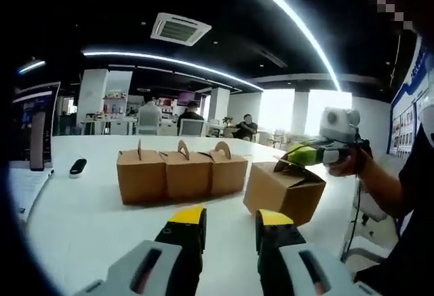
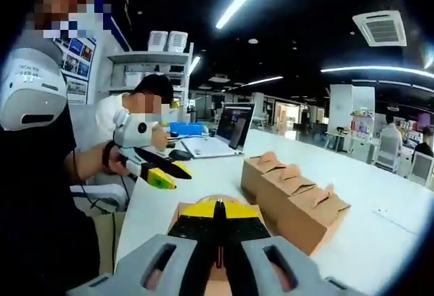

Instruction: Pick up one paper box from the group, open the paper box, and remove the item inside

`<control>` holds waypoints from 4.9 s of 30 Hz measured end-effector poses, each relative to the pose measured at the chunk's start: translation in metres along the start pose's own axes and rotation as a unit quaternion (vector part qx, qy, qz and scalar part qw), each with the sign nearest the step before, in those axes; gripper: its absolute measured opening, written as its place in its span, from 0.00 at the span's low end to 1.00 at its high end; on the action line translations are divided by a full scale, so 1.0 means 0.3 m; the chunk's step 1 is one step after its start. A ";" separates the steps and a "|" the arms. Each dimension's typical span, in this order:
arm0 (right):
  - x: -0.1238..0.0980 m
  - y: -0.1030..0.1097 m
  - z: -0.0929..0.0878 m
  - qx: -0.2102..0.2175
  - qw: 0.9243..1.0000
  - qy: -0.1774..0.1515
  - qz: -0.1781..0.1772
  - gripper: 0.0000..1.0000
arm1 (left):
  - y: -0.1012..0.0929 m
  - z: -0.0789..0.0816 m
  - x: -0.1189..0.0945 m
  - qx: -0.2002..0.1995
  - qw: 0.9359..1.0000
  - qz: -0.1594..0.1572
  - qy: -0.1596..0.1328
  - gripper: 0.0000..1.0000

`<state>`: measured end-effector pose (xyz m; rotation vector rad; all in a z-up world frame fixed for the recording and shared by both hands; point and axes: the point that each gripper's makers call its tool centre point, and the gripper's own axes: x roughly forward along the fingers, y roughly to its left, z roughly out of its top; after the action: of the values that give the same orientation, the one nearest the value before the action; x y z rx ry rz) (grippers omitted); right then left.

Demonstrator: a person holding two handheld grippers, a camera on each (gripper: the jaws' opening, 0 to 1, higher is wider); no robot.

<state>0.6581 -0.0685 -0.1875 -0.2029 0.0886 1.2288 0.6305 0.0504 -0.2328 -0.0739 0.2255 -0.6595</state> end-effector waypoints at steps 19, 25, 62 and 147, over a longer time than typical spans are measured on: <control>0.096 0.037 -0.014 -0.027 0.994 0.003 0.110 0.02 | 0.003 -0.010 -0.018 -0.019 1.000 -0.005 -0.007 0.31; 0.123 0.044 -0.042 -0.030 0.990 0.004 0.139 0.02 | 0.020 -0.015 -0.029 -0.022 1.000 -0.002 -0.009 0.31; 0.090 0.024 0.011 0.038 0.990 -0.049 0.128 0.41 | 0.008 -0.028 -0.045 -0.049 0.998 -0.014 -0.027 0.31; -0.282 -0.037 -0.035 0.100 0.970 -0.120 -0.185 0.31 | -0.130 0.005 0.189 0.100 0.947 -0.294 0.084 0.38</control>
<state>0.6407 -0.1524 -0.1818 0.1047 -0.0349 0.8569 0.6508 -0.0153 -0.2364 0.1170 0.3026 -1.2850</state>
